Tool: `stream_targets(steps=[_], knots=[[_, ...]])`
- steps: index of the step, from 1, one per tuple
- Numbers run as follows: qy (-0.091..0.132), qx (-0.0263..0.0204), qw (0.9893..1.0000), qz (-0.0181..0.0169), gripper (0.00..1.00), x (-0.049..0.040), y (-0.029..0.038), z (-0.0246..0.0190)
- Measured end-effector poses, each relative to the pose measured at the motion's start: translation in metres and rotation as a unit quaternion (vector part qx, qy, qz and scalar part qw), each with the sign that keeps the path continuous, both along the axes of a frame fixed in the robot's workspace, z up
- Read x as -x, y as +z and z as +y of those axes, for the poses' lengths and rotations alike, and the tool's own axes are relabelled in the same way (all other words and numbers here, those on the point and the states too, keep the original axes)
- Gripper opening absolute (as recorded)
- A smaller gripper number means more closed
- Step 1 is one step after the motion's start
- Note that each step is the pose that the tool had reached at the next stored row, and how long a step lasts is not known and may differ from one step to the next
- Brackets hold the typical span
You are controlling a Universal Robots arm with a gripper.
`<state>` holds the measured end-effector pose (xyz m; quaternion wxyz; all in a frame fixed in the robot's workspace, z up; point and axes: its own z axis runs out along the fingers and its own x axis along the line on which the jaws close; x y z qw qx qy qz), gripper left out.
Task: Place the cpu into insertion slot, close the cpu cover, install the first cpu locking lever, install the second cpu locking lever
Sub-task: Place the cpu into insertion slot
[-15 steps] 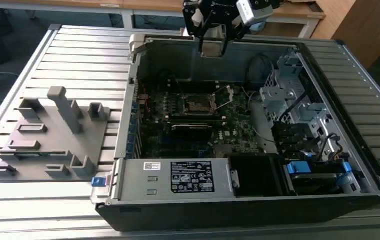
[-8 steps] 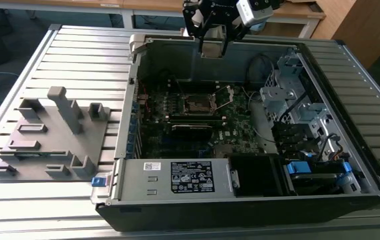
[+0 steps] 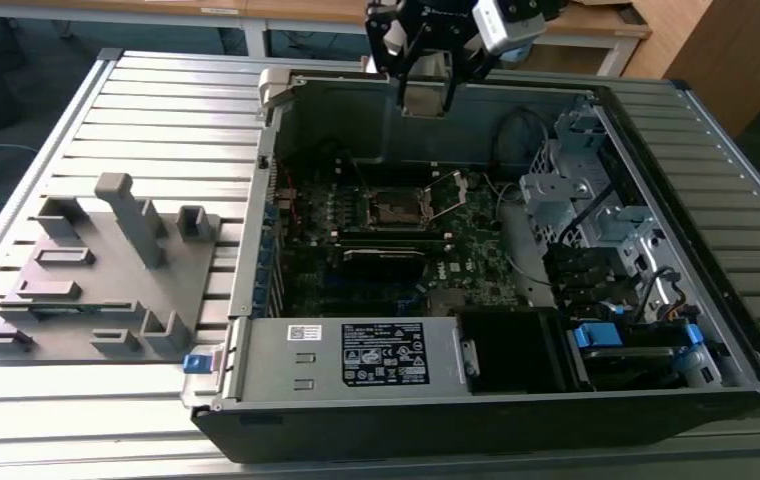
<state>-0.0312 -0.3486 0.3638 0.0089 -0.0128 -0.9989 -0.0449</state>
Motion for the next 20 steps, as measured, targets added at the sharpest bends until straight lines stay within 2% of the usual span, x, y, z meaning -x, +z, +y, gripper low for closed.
stream_targets(steps=[4,9,20], knots=[[0.000,0.0000,1.0000,-0.0016,0.54,0.0001,-0.0028,0.0000],[0.000,-0.0003,1.0000,-0.0050,0.54,0.0002,-0.0097,0.0000],[0.000,-0.0005,1.0000,-0.0087,0.54,0.0004,-0.0153,0.0000]])
